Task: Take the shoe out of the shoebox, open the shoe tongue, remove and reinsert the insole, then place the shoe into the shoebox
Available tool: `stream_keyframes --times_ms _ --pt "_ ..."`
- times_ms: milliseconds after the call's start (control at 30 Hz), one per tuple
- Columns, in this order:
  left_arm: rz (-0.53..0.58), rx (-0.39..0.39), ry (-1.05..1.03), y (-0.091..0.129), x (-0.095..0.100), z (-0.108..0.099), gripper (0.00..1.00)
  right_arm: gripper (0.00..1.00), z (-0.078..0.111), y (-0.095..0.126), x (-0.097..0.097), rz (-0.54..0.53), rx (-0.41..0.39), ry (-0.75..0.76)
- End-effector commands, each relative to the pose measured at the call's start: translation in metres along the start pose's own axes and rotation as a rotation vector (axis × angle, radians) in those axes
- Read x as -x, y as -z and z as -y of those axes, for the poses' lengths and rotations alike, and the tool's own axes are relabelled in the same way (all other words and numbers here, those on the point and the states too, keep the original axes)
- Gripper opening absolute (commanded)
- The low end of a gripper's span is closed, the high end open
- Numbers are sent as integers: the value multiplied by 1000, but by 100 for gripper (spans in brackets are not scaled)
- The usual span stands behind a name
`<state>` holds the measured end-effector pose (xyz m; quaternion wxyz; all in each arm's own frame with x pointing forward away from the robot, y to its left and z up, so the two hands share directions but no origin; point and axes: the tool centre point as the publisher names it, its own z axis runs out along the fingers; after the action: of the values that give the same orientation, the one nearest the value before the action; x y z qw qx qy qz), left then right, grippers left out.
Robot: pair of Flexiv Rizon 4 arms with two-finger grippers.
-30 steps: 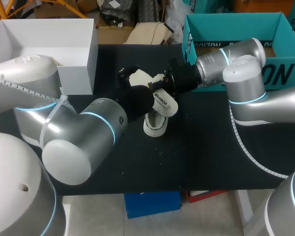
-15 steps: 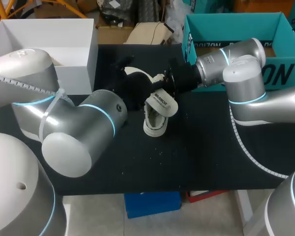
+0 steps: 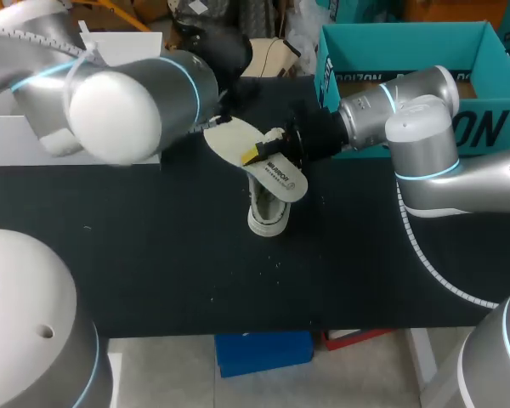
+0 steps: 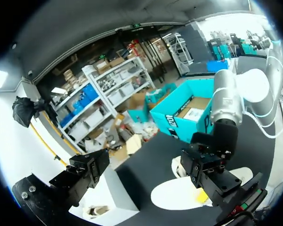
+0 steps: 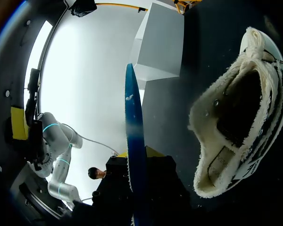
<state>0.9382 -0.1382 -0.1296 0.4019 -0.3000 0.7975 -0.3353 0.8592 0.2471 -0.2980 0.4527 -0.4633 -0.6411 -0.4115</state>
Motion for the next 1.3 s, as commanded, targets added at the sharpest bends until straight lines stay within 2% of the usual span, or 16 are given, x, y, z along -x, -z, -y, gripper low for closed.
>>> stream_keyframes --times_ms 33,67,200,800,867,933,1000,1067,1167,1233,1300 --pt "-263 148 174 -8 15 13 100 0 0 -1 0 0 2 0" --pt "-319 124 242 -7 16 15 100 0 0 -1 0 0 2 0" --pt "-372 125 316 -7 16 12 100 0 0 -1 0 0 2 0" --pt "-351 121 311 -7 13 9 100 0 0 -1 0 0 2 0" --pt "-418 169 333 -2 6 2 100 0 0 -1 0 0 2 0" --pt "-410 258 348 3 1 -6 100 0 0 -1 0 0 2 0" --pt "-425 290 386 10 -1 -12 100 0 0 -1 0 0 2 0" --pt "-421 285 412 19 -3 -17 100 0 0 -1 0 0 2 0" --pt "-470 298 496 30 -5 -27 100 0 0 -1 0 0 2 0" --pt "-434 313 489 36 -5 -35 100 0 0 -1 0 0 2 0" --pt "-447 309 493 41 -8 -41 100 0 0 -1 0 0 2 0"
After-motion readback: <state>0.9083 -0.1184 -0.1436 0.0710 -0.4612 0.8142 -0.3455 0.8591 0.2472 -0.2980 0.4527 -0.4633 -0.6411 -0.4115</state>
